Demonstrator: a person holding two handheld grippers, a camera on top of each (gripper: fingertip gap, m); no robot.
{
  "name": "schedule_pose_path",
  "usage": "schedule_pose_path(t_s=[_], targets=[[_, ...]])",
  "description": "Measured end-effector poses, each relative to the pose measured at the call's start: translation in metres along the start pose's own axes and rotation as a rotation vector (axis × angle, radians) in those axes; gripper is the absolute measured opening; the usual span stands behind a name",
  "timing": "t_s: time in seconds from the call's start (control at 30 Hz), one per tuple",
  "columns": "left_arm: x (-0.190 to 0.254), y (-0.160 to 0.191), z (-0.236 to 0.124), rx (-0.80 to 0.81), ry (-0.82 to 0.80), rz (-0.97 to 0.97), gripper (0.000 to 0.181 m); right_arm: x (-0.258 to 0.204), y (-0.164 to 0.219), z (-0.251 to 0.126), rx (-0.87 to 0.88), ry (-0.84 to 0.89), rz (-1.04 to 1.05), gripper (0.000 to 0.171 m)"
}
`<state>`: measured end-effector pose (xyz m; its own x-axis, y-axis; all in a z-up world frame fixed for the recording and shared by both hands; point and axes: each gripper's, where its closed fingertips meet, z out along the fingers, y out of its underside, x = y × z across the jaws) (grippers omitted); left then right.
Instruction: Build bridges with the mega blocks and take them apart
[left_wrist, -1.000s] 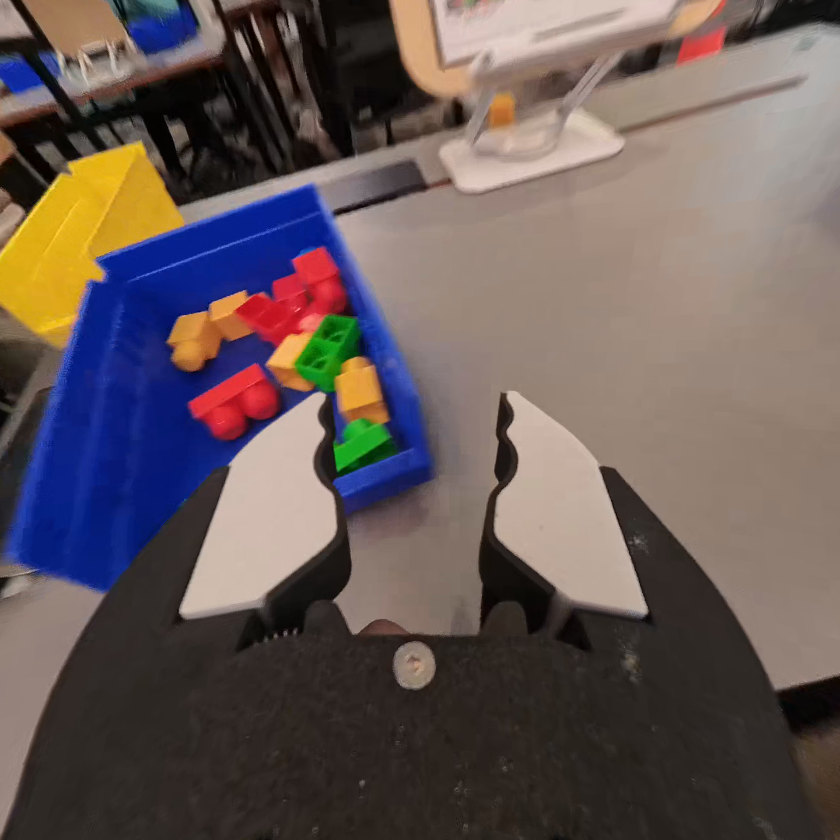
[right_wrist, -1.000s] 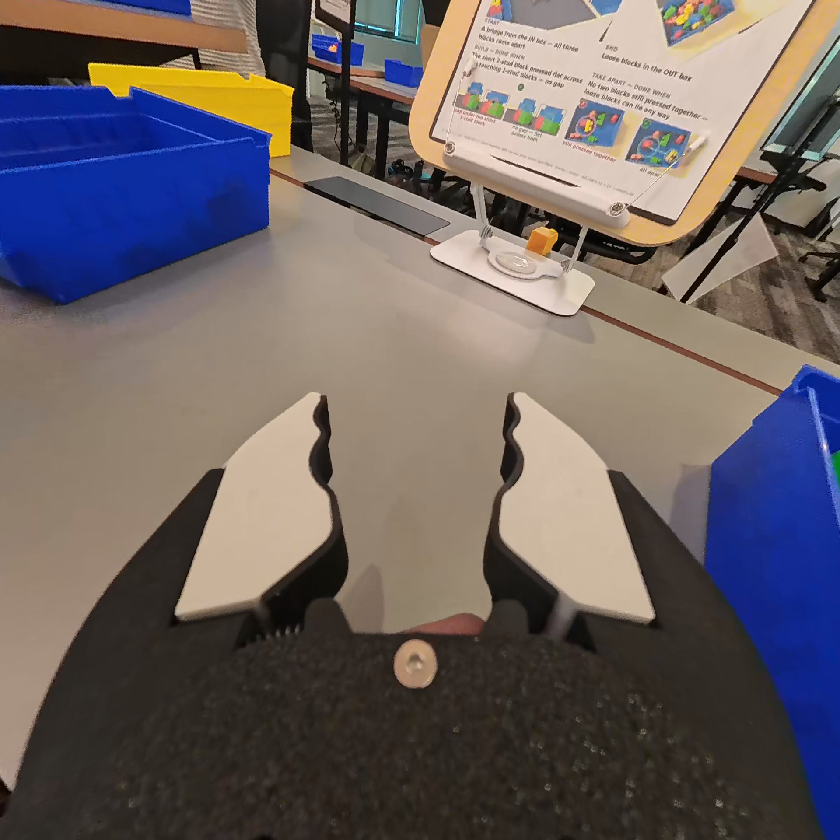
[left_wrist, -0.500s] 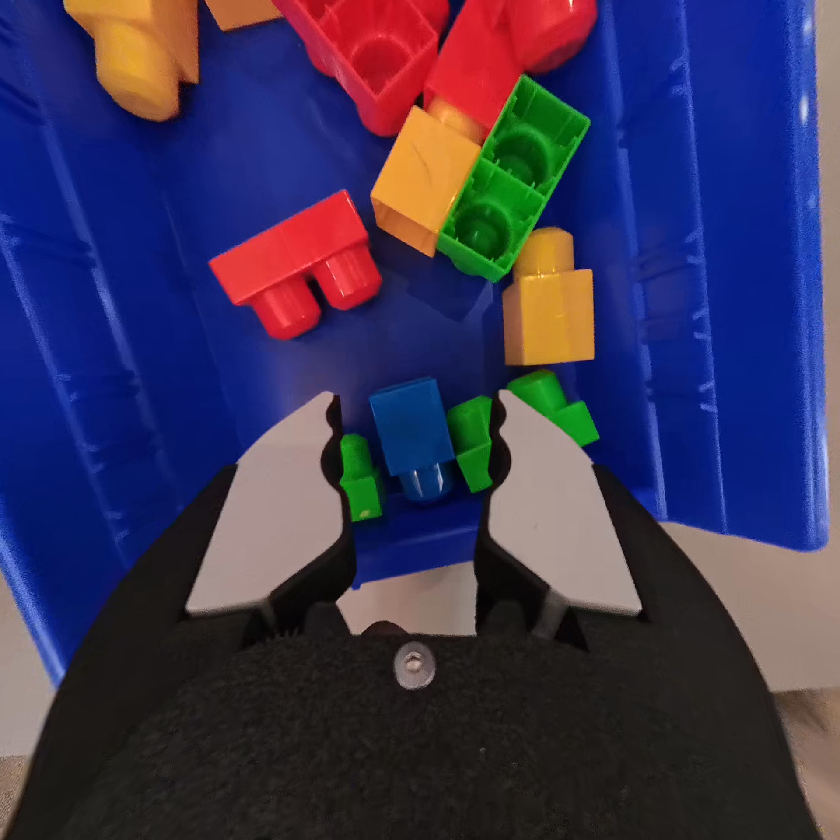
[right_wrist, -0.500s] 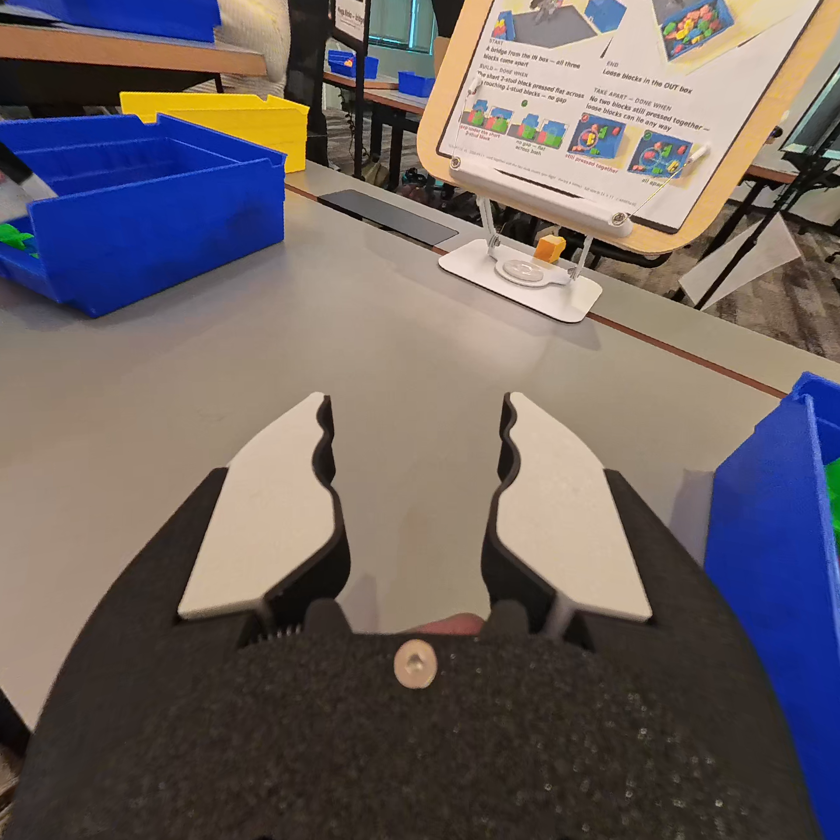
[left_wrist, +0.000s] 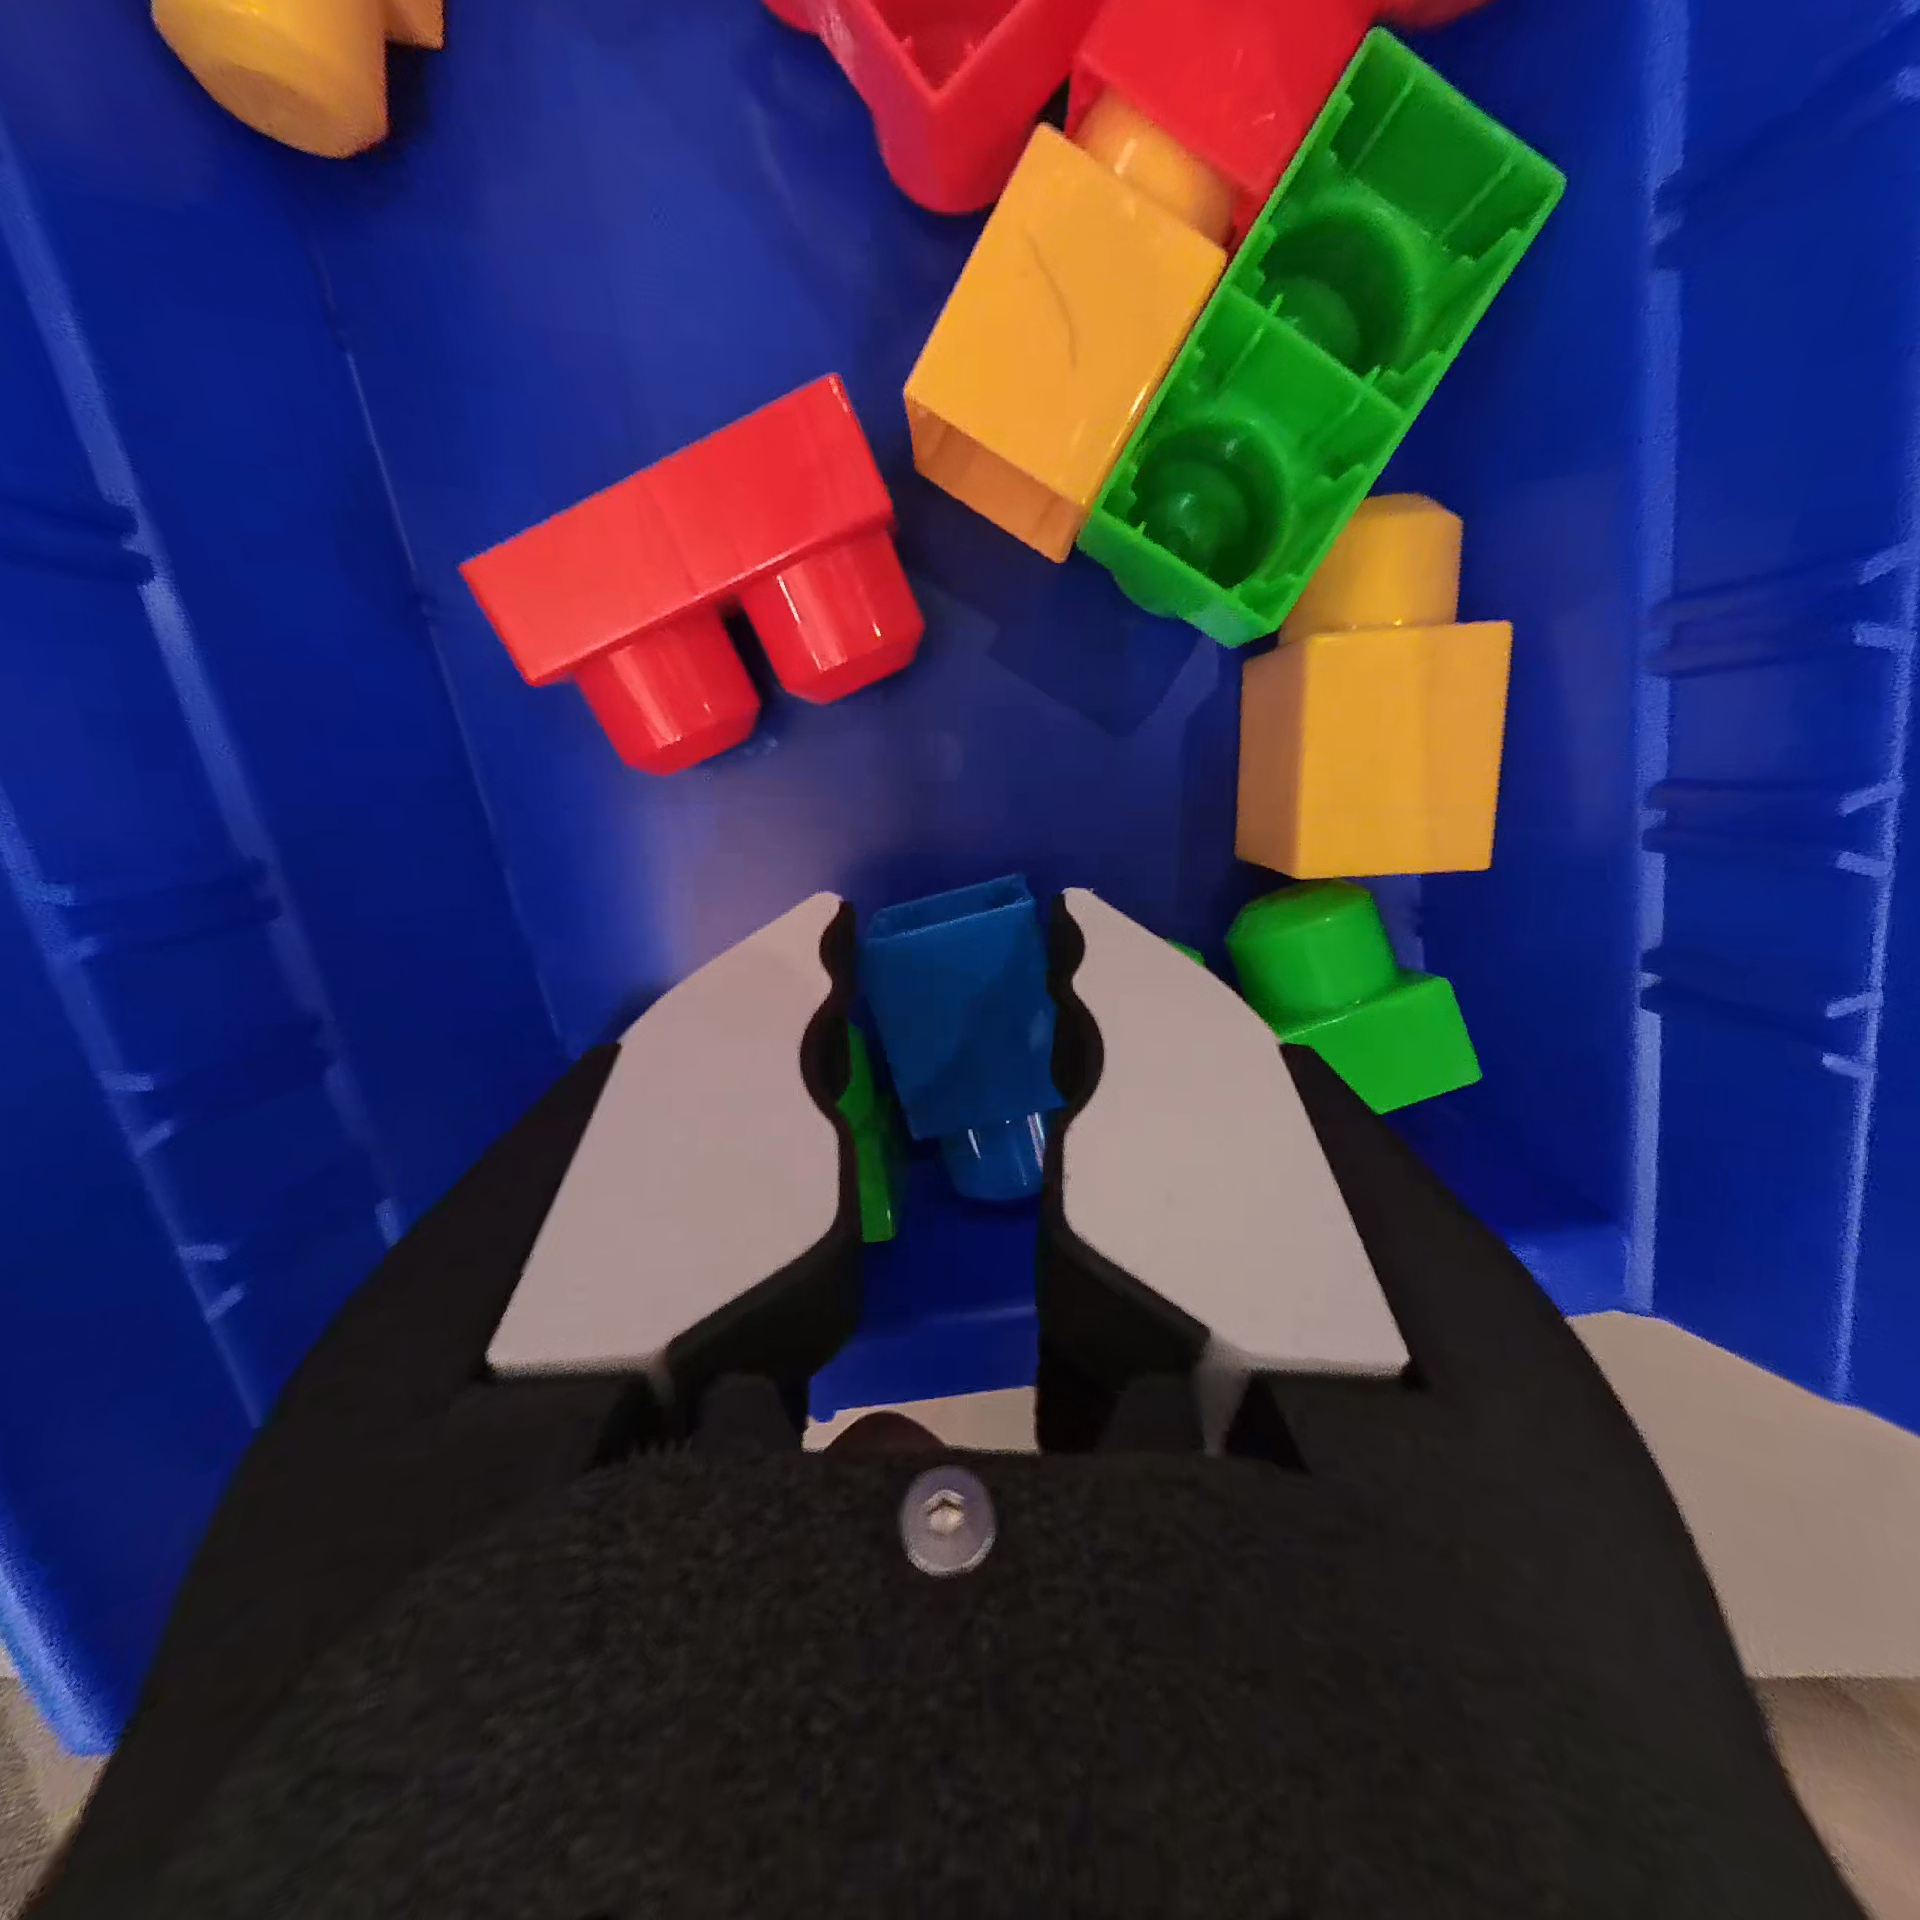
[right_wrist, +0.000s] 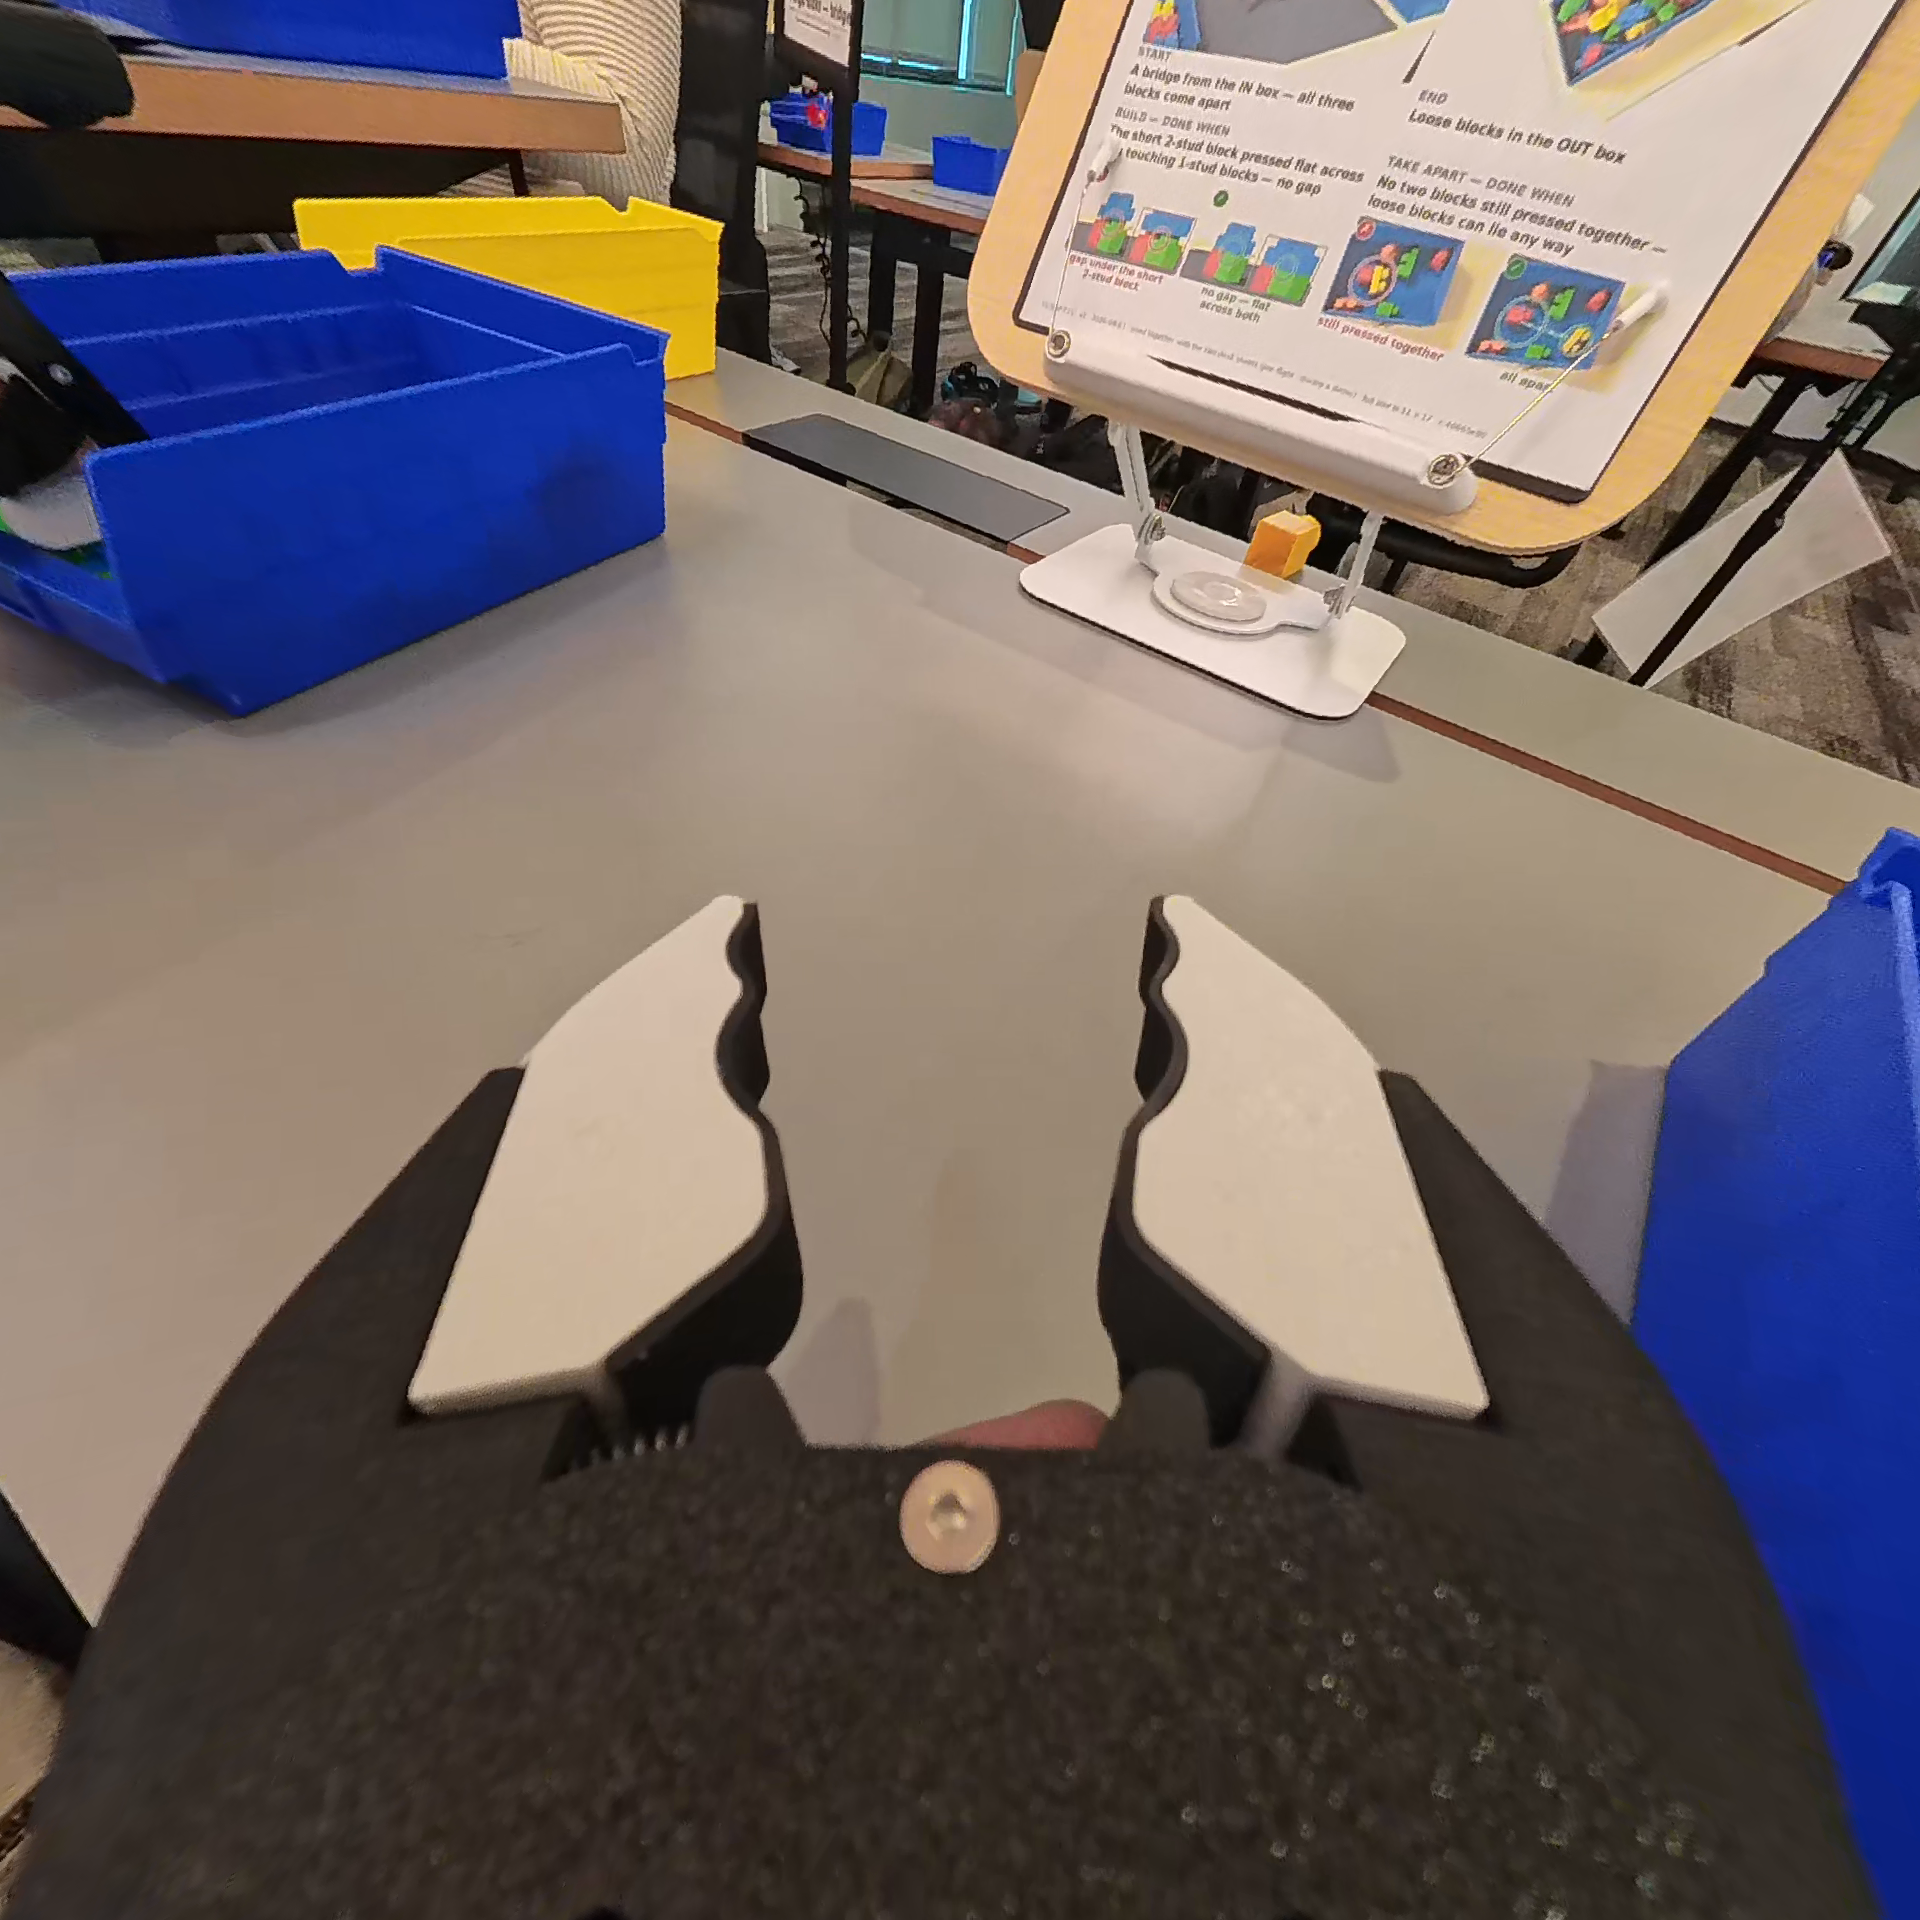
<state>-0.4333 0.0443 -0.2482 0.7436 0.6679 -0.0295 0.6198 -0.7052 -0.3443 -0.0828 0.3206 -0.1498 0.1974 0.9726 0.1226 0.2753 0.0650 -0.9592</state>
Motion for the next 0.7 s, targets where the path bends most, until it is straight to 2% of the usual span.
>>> schedule_pose_path(t_s=[0.2, 0.37, 0.5, 0.6, 0.7], targets=[[-0.001, -0.006, -0.003, 0.035, -0.026, 0.055, 0.034, 0.001, -0.002, -0.002, 0.002, 0.006, -0.004, 0.068], [0.006, -0.028, -0.041, 0.155, -0.004, 0.098, 0.034, 0.002, -0.003, -0.003, 0.001, 0.009, -0.011, 0.066], [0.043, -0.047, -0.099, 0.296, 0.036, 0.215, 0.034, 0.003, -0.003, -0.003, -0.003, 0.01, -0.013, 0.066], [0.095, -0.054, -0.14, 0.405, 0.095, 0.33, 0.034, 0.004, -0.002, -0.003, -0.006, 0.014, -0.014, 0.065], [0.153, -0.053, -0.157, 0.526, 0.123, 0.436, 0.034, 0.007, -0.002, -0.004, -0.005, 0.016, -0.006, 0.065]])
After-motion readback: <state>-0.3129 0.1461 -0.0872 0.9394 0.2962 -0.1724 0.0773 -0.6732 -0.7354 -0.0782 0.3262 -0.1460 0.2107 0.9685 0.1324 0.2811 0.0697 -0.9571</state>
